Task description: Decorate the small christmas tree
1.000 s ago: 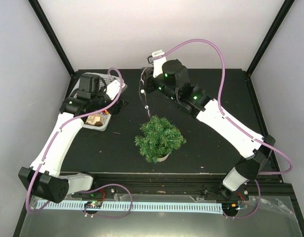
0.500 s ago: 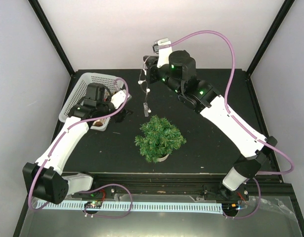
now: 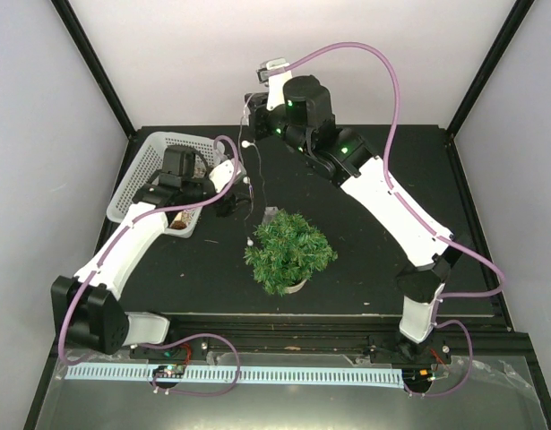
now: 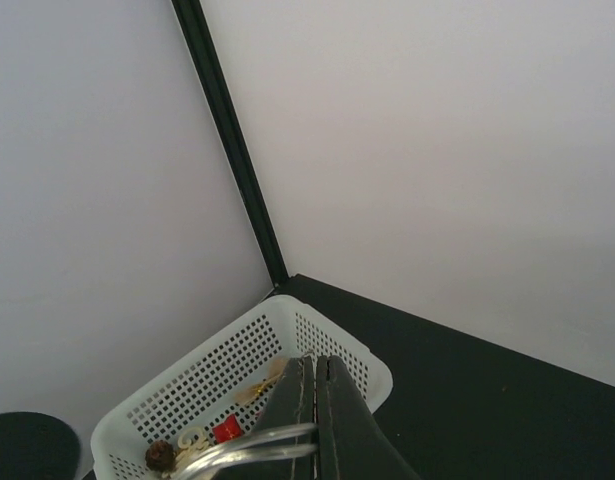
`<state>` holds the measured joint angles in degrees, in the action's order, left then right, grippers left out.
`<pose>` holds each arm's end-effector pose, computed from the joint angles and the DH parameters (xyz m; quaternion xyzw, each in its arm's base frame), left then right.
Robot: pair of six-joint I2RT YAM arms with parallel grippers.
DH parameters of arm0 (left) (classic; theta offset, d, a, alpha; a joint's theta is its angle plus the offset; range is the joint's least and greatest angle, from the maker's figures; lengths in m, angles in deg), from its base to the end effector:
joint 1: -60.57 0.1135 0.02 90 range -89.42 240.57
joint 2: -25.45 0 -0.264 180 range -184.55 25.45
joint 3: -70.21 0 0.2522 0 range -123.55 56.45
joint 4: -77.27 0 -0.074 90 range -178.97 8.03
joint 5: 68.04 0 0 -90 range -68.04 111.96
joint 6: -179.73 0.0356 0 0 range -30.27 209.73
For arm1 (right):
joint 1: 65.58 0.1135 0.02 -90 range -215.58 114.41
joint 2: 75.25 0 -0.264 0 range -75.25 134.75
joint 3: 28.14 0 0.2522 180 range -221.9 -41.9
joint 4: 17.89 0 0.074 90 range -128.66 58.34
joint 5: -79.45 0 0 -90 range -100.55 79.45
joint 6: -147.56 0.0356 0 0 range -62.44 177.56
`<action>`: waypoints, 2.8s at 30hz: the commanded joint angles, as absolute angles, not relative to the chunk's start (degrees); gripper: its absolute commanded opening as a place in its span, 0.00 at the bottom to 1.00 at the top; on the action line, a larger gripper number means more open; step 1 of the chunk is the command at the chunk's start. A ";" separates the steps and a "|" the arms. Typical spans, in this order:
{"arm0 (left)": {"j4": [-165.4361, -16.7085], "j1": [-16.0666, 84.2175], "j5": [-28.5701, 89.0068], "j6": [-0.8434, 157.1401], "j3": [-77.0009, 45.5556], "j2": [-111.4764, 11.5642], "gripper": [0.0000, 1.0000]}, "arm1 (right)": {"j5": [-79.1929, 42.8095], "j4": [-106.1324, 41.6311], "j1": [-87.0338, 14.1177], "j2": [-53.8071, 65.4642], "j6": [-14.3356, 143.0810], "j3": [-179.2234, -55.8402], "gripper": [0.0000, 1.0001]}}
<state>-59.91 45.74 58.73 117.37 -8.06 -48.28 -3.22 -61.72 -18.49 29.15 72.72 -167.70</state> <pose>0.2632 -0.0917 0.3234 0.4375 0.7461 -0.2359 0.4430 0.2756 0.2898 0.4980 -0.1682 0.7392 0.2946 0.5817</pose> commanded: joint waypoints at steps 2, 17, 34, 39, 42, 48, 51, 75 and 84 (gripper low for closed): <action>-62.34 46.07 67.52 122.30 -8.20 -50.91 0.61 | -3.65 -63.45 -18.81 30.32 72.76 -172.50 0.01; -67.88 49.94 69.43 123.44 -6.37 -54.77 0.56 | -3.03 -63.77 -18.98 31.07 71.97 -173.92 0.01; -74.54 50.55 75.03 125.94 -1.58 -57.89 0.54 | -5.95 -64.20 -19.00 32.08 74.05 -175.40 0.01; -73.54 50.34 76.87 126.54 -3.98 -63.75 0.32 | -6.94 -64.17 -19.01 31.42 74.35 -176.01 0.01; -72.72 50.31 77.36 125.83 -5.45 -66.51 0.25 | -6.89 -64.47 -19.02 31.02 74.06 -176.77 0.01; -75.06 50.12 78.12 124.44 -3.96 -67.05 0.24 | -6.60 -65.21 -19.17 30.42 73.73 -177.16 0.01; -75.36 50.11 77.85 124.27 -3.85 -66.90 0.24 | -6.68 -65.40 -19.28 30.44 73.81 -176.92 0.01; -60.99 52.78 70.13 129.34 -9.55 -58.89 0.02 | -2.39 -67.14 -22.03 25.03 72.73 -168.00 0.01; -51.24 53.94 59.32 131.10 -19.86 -48.57 0.02 | 3.94 -66.17 -22.34 14.34 70.45 -156.42 0.01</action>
<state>-57.59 53.88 63.93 128.99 -14.56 -52.74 -0.49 -67.40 -22.14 20.32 72.19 -158.80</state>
